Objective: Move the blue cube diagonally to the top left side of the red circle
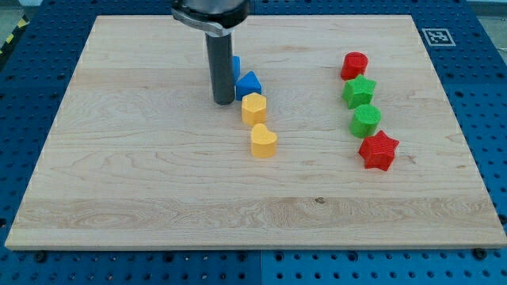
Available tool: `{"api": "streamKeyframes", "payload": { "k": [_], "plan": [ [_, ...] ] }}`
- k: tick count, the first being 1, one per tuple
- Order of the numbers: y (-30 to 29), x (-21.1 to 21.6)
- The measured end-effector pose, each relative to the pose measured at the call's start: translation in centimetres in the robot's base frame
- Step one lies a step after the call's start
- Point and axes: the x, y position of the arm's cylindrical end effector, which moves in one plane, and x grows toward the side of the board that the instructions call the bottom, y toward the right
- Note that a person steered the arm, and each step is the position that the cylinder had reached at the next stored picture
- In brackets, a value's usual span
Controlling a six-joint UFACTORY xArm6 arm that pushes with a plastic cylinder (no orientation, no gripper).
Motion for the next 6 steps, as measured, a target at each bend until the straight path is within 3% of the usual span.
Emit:
{"api": "streamKeyframes", "payload": {
  "k": [2,6],
  "plan": [
    [-2.3,-2.1],
    [2.3,-4.7]
  ]
}}
